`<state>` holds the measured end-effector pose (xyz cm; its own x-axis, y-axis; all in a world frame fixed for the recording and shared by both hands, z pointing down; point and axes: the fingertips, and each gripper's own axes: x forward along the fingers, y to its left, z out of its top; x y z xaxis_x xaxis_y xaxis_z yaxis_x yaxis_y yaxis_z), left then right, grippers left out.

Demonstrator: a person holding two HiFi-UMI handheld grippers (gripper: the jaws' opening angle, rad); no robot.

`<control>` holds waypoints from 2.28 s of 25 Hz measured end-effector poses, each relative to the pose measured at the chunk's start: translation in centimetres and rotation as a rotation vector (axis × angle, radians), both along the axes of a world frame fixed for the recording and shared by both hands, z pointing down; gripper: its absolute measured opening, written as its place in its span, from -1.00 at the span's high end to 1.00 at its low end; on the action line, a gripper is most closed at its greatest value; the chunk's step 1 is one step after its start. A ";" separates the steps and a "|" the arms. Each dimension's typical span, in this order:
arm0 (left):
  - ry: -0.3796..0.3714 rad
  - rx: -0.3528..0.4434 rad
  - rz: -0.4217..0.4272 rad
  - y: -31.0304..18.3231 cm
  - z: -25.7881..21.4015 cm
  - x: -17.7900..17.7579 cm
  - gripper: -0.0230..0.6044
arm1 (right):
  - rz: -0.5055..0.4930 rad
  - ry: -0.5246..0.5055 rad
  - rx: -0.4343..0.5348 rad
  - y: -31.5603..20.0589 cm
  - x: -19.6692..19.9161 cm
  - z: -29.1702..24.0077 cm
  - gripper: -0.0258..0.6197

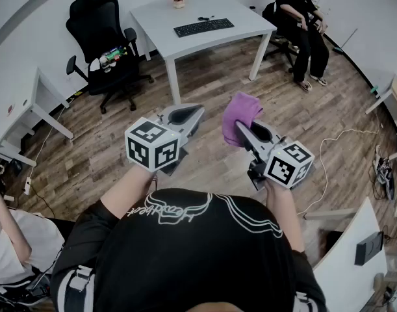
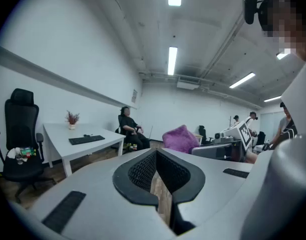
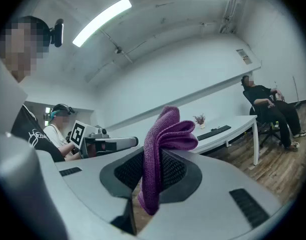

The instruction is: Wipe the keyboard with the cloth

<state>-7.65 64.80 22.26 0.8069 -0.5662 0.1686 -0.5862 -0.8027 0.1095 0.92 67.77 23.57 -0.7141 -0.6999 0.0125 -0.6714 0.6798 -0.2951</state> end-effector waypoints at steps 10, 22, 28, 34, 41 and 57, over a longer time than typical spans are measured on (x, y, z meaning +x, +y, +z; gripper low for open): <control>-0.013 0.008 0.006 2.0 0.0 1.2 0.91 | -0.001 -0.020 0.014 1.9 1.1 -0.4 0.74; -0.004 0.006 0.025 2.1 -0.8 3.4 0.91 | -0.021 -0.068 0.025 2.6 3.8 -1.6 0.74; -0.034 -0.028 0.047 1.3 0.9 5.3 0.91 | -0.004 -0.089 0.017 1.9 5.9 -0.7 0.74; -0.035 -0.052 0.068 -1.1 2.0 6.6 0.91 | 0.033 -0.112 -0.020 -0.3 7.4 1.1 0.74; -0.026 -0.092 0.080 -7.7 4.6 8.3 0.91 | 0.071 -0.111 -0.046 -6.3 9.4 3.1 0.74; -0.033 -0.197 0.012 -42.0 8.4 9.7 0.91 | 0.023 -0.113 -0.181 -41.1 11.1 6.8 0.74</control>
<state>2.05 22.84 30.70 0.8059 -0.5096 0.3013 -0.5821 -0.7749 0.2463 11.98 26.64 30.41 -0.7023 -0.7094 0.0604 -0.6417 0.5940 -0.4852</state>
